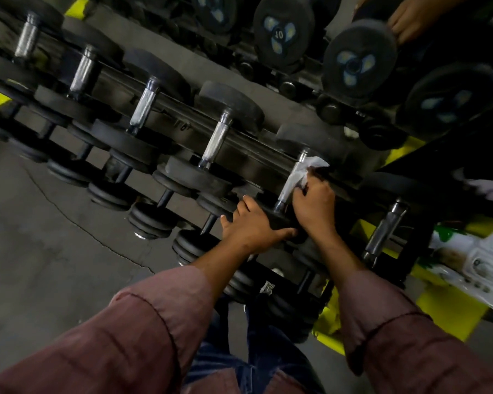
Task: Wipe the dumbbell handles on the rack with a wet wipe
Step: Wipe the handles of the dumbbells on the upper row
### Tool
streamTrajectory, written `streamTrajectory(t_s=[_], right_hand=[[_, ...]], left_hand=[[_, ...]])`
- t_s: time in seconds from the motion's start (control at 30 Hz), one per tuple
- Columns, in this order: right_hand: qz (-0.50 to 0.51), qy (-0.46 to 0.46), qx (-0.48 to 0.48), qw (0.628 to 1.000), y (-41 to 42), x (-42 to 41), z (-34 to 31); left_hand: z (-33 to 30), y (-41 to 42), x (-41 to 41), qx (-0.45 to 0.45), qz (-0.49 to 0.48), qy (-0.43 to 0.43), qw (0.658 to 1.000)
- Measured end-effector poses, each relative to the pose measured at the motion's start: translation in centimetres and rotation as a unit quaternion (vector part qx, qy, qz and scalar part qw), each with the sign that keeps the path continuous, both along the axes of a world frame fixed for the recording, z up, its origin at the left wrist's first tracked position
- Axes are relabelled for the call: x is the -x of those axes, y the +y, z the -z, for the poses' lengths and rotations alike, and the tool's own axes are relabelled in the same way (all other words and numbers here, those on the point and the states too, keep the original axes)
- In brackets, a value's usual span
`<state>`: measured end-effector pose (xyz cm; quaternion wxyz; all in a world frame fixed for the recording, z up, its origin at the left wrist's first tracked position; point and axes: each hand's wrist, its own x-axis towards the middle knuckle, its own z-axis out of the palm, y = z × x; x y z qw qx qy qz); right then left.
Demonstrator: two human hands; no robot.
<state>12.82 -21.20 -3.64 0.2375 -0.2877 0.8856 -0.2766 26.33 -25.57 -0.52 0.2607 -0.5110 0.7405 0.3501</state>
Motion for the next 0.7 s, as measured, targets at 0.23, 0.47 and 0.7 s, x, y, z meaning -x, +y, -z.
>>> streamTrajectory(t_s=[0.23, 0.47, 0.7], right_hand=[[0.126, -0.096, 0.068, 0.985, -1.7, 0.1, -1.1], [0.035, -0.085, -0.063, 0.994, 0.0, 0.5, -0.6], [0.098, -0.166, 0.016, 0.981, -0.2, 0.7, 0.3]], left_hand=[[0.1, -0.2, -0.2, -0.005, 0.007, -0.001, 1.000], [0.1, -0.4, -0.3, -0.015, 0.014, -0.002, 1.000], [-0.3, -0.7, -0.3, -0.021, 0.029, 0.000, 0.999]])
